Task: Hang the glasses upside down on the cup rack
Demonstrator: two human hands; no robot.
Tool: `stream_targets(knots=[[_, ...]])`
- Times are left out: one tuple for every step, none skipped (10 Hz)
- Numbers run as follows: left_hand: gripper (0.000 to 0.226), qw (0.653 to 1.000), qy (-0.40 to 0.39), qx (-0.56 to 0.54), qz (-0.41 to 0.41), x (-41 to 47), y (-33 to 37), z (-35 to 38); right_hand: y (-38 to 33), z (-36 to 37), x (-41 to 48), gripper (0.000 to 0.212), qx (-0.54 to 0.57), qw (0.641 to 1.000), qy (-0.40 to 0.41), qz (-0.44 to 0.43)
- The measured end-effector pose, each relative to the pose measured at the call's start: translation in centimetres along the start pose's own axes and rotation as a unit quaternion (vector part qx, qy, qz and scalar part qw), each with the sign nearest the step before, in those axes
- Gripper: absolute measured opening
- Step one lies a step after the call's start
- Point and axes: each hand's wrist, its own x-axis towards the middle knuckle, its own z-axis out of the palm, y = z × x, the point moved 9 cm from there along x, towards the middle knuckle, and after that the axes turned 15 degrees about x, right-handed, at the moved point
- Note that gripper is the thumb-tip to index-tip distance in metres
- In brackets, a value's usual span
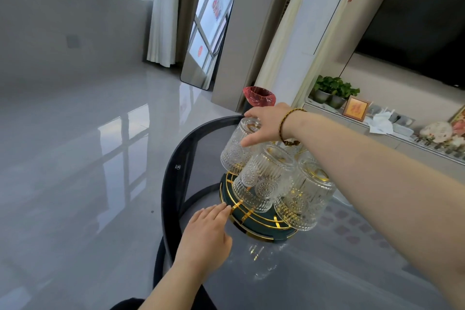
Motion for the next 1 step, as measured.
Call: stream_targets(knots=[[0.053,1.0,0.005,0.005,-0.006,0.1,-0.41,-0.03,-0.47,-1.18,-0.78,0.072,0.08,0.994,0.06,-0.038]])
